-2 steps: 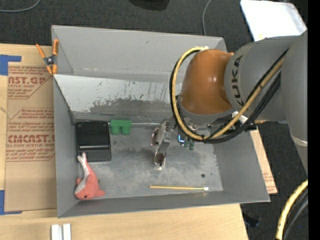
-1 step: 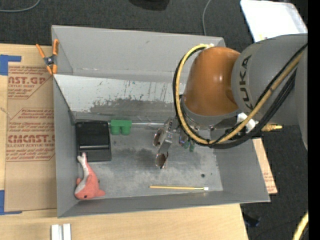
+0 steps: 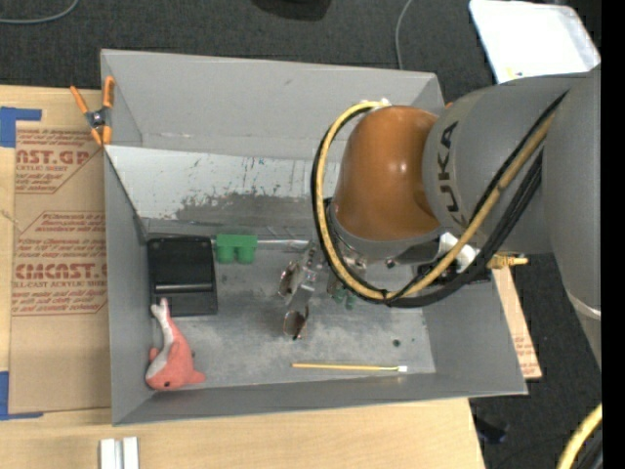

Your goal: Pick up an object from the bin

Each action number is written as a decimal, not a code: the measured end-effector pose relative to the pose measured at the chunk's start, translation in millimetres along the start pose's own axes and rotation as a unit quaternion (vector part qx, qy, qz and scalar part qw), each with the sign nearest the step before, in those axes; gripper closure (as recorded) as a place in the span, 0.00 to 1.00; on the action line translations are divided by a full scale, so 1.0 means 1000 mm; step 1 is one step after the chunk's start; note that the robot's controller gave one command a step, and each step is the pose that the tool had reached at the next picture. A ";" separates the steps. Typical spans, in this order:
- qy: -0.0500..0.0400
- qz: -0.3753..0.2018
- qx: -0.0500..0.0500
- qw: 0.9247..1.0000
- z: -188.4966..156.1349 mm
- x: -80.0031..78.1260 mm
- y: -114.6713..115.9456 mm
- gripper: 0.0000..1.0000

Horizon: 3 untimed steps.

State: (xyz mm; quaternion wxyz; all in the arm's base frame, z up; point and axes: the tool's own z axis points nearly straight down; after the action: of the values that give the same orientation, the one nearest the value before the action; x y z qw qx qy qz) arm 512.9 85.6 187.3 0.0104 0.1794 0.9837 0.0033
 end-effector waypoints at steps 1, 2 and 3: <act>-0.002 -0.076 0.000 0.997 0.014 0.014 0.007 1.00; -0.001 -0.012 -0.001 1.000 -0.004 0.022 0.017 1.00; -0.001 -0.015 0.000 1.000 -0.011 0.024 0.018 1.00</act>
Offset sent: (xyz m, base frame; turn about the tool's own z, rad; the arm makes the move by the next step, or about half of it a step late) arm -0.0170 0.0289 0.0134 0.0204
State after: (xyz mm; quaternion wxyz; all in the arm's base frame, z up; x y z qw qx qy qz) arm 496.8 111.1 198.4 0.0118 0.1647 0.9863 0.0033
